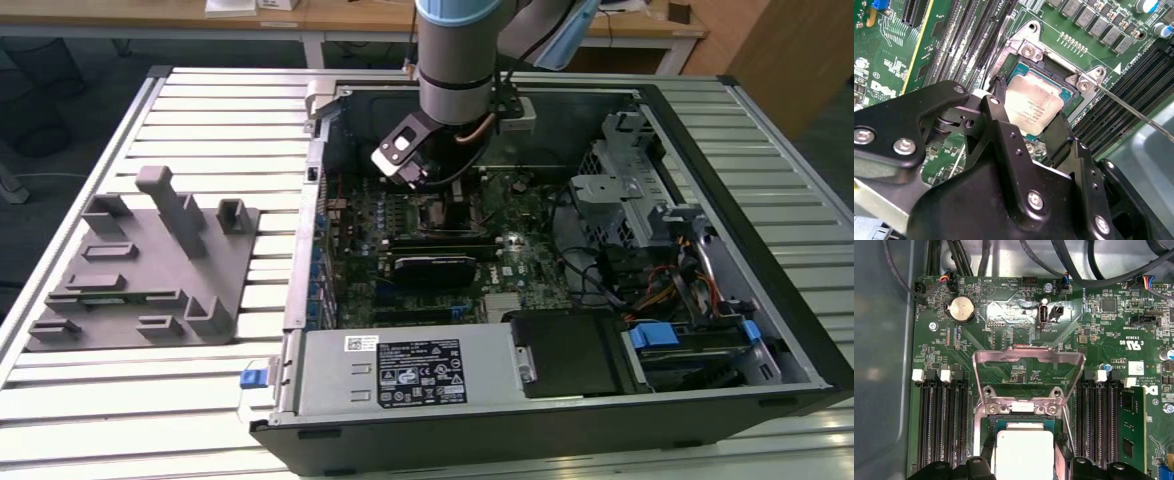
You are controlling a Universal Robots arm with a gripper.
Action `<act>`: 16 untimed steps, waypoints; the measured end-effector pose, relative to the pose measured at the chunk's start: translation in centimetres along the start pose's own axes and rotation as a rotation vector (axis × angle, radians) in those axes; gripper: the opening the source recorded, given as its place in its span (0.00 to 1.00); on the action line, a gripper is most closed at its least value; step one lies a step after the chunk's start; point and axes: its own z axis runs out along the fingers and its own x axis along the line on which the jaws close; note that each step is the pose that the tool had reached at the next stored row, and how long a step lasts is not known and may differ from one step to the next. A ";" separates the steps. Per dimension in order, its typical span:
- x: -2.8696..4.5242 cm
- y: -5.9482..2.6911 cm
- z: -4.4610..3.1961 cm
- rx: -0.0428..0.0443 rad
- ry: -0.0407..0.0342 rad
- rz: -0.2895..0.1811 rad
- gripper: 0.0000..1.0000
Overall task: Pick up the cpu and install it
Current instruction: 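Place the cpu into insertion slot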
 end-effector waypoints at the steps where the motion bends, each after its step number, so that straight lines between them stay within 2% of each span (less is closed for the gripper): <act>1: 0.00 0.00 0.01 0.0000 0.0000 0.000 0.54; 11: 0.00 -0.01 0.14 -0.0001 0.0002 -0.001 0.54; 13: 0.01 0.00 0.17 -0.0006 0.0005 -0.001 0.55; 14: 0.01 0.00 0.17 -0.0005 0.0008 -0.001 0.61; 16: 0.01 0.00 0.17 -0.0004 0.0005 -0.001 0.61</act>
